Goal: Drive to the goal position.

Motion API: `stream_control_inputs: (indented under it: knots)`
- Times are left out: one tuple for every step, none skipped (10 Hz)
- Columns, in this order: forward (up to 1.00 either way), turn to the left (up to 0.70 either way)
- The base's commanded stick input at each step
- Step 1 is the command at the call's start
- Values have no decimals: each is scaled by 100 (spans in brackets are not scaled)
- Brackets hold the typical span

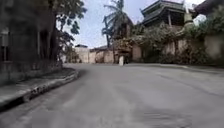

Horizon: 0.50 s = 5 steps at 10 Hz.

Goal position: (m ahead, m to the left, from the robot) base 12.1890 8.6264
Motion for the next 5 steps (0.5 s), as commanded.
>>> stream_control_inputs:
  knots:
    - [100,0]
    - [100,0]
    - [100,0]
    - [100,0]
    - [100,0]
